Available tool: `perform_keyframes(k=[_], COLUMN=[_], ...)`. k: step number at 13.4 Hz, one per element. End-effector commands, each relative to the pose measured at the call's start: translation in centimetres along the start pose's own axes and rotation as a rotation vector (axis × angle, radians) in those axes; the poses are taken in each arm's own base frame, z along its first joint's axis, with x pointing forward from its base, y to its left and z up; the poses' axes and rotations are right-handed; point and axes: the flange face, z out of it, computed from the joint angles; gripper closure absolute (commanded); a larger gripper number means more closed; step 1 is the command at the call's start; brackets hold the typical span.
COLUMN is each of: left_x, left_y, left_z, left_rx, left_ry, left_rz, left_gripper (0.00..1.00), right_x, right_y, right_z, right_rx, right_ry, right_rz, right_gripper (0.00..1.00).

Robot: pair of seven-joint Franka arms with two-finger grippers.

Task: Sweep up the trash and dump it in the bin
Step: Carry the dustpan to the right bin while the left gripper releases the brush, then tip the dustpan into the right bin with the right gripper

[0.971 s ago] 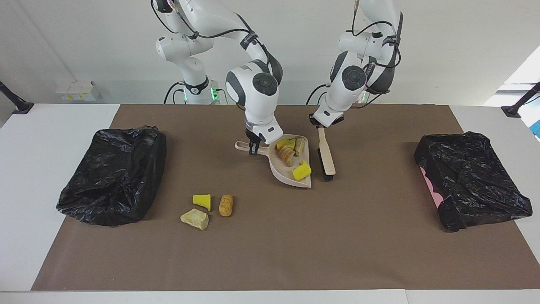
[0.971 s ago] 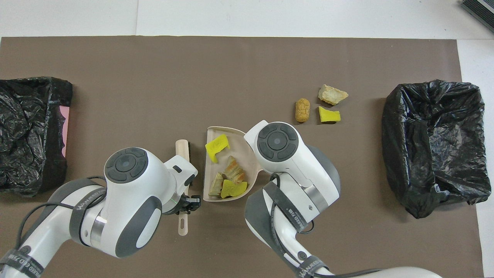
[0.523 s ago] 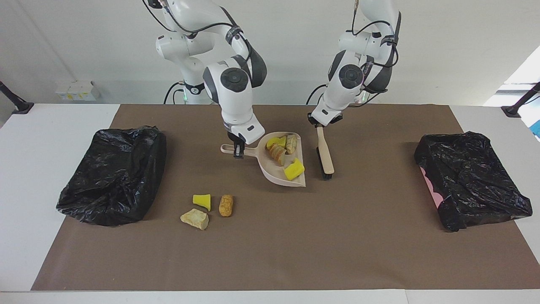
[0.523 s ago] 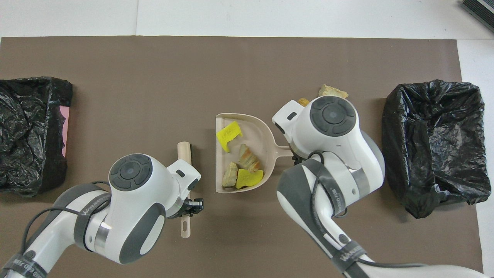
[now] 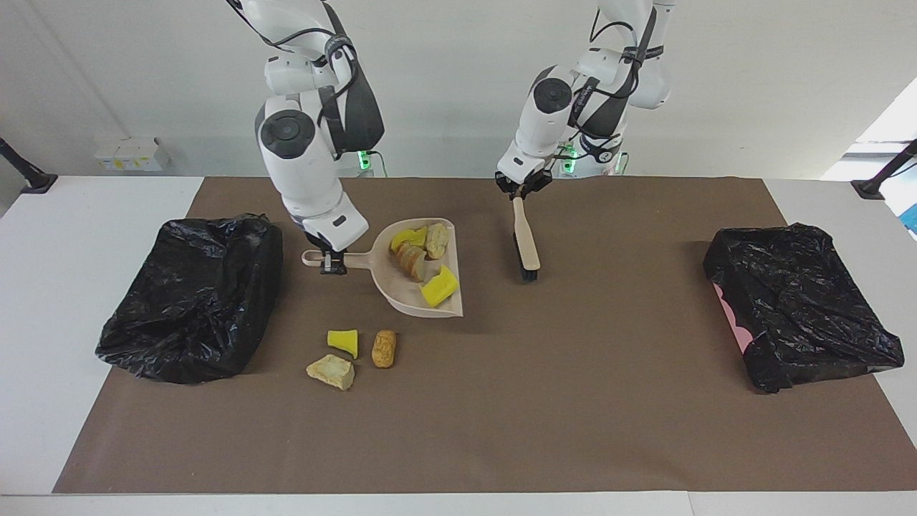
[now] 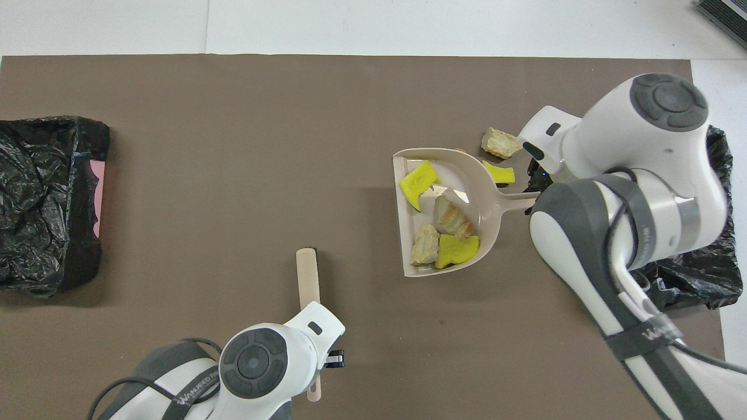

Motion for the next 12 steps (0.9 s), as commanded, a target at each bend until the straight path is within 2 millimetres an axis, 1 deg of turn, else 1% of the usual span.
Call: perform_keyframes(k=[1, 3, 5, 6, 7, 9, 11, 12], left_x=[-4.3, -7.7, -10.0, -10.9, -11.6, -12.7, -12.6, -12.7], left_y=[-0.6, 0.6, 1.8, 2.0, 2.3, 2.7, 2.5, 2.5], left_z=[0.4, 1.3, 2.3, 2.9, 3.4, 4.3, 4.8, 4.8], left_rx=[-0.023, -0.003, 0.014, 0.017, 0.014, 0.018, 0.020, 0.021], left_ry=[0.034, 0.030, 0.027, 0.030, 0.037, 0.036, 0.035, 0.031], left_rz=[0.007, 0.006, 0.007, 0.001, -0.014, -0.014, -0.017, -0.018], left_gripper=[1.00, 1.00, 1.00, 1.00, 1.00, 1.00, 1.00, 1.00], right_x=[-5.7, -11.3, -18.1, -20.7, -23.4, -28.0, -33.5, -35.9], right_y=[0.3, 0.3, -0.2, -0.6, -1.2, -2.4, -4.7, -5.7], right_z=[-2.2, -3.0, -3.5, -3.5, -3.5, -3.6, -4.1, -4.2], right_rx=[0.010, 0.013, -0.003, -0.003, -0.001, 0.002, 0.007, 0.011], right_ry=[0.024, 0.028, 0.034, 0.018, -0.002, -0.045, -0.092, -0.132], right_rz=[-0.019, -0.001, -0.009, -0.018, -0.027, -0.046, 0.018, 0.048], right_gripper=[1.00, 1.00, 1.00, 1.00, 1.00, 1.00, 1.00, 1.00])
